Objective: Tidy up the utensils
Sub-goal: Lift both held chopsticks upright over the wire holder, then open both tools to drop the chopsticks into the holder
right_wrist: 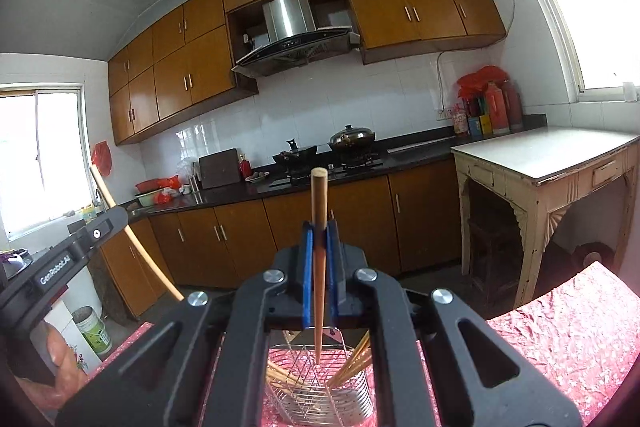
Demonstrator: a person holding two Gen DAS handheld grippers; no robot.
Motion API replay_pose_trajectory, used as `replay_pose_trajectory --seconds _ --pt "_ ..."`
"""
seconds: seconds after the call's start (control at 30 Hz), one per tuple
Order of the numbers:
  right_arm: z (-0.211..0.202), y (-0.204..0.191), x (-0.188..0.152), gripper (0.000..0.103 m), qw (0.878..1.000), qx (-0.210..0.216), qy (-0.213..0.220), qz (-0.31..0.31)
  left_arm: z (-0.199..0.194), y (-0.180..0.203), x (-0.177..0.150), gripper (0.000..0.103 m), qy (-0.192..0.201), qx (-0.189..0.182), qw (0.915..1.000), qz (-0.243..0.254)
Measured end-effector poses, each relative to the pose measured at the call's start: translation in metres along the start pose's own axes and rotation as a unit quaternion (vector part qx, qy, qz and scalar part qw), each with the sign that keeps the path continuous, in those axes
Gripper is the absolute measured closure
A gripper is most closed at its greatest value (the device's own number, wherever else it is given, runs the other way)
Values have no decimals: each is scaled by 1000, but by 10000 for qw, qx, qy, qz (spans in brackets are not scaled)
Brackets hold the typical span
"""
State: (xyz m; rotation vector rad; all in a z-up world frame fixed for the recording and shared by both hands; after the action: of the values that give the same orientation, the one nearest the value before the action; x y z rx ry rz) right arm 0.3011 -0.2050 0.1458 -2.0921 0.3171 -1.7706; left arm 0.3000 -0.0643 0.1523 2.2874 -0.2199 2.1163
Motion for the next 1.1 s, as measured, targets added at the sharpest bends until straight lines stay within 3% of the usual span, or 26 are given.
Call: replay_pose_trajectory --seconds 0.27,0.4,0.43,0.47,0.5,0.53,0.57,0.7,1.1 --pt "42 15 -27 95 9981 -35 -602 104 47 -7 -49 96 -745 -98 9966 -324" --pt "63 23 -42 93 9938 -359 -1046 110 57 -8 -62 96 -1151 -191 9928 -289" --pt "63 25 -44 90 9935 -444 -1040 123 57 -10 -63 95 -1208 -178 9921 -287" --pt "62 28 -44 77 9936 -520 -995 144 55 -12 -63 93 -1237 -168 9918 -284" --pt "58 30 -45 69 9940 -571 -919 175 52 -15 -62 81 -1247 -147 9917 -263" --pt "55 32 -44 59 9944 -611 -835 208 48 -17 -60 56 -1229 -96 9921 -243" --pt "51 34 -44 58 9946 -638 -786 219 41 -19 -57 48 -1153 -3 9931 -209" --pt "29 38 -37 56 9953 -715 -615 209 23 -24 -48 47 -1008 131 9948 -67" --pt "-62 40 -31 37 9965 -823 -147 41 -47 -51 -46 44 -872 315 9956 -158"
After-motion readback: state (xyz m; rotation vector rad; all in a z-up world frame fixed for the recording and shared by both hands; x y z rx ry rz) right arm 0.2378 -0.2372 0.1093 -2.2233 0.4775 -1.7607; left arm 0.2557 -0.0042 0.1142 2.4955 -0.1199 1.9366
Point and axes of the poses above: each gripper's, at about its wrist camera, not at the fingertips, and z roughly the way its jaws point, y to its right, x to its top, the point moved 2 cm from there along z, roughly the way its jaws point, and after that the axes turned 12 degrees about z, right-handed, at the moved point
